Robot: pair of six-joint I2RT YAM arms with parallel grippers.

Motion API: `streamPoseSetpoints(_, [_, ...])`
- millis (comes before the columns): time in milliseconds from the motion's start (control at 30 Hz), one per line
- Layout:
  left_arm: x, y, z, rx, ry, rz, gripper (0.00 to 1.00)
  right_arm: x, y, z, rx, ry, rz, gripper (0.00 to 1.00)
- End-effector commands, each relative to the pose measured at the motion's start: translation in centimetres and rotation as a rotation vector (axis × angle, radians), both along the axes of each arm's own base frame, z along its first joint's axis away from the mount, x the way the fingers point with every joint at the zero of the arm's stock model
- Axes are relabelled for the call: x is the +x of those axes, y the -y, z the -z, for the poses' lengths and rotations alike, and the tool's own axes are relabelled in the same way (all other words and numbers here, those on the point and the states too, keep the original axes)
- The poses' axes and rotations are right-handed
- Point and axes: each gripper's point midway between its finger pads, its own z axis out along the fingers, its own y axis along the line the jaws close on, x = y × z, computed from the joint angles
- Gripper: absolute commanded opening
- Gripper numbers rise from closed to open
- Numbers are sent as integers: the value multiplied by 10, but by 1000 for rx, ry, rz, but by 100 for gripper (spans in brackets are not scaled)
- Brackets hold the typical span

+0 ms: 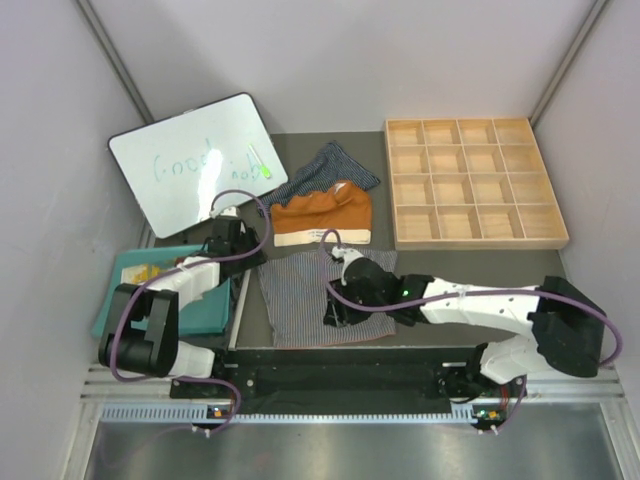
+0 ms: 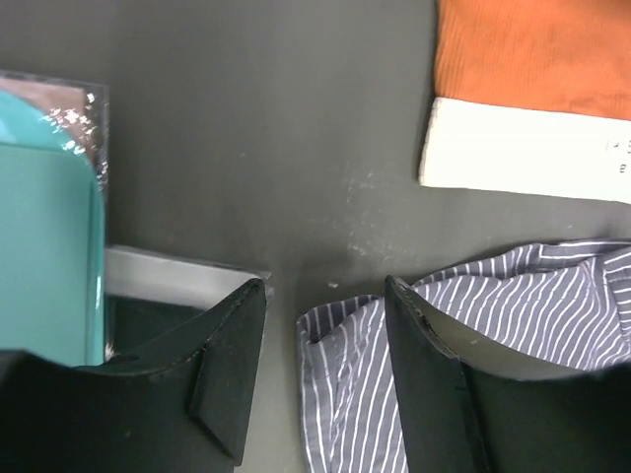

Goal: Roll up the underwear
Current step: Fold the underwear at the center of the board.

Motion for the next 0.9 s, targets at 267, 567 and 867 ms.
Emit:
streamPoseSetpoints(267, [-23,9,27,-31,-84,61,55,23,33,-2,-175,91,204,48])
streamPoseSetpoints(567, [-22,11,25,-40,-76,68,55,31,101,26,-287,51,341,49])
streamPoseSetpoints(867, [-23,11,21,-42,-73,71,55,26,134,48,-358,14,409,49])
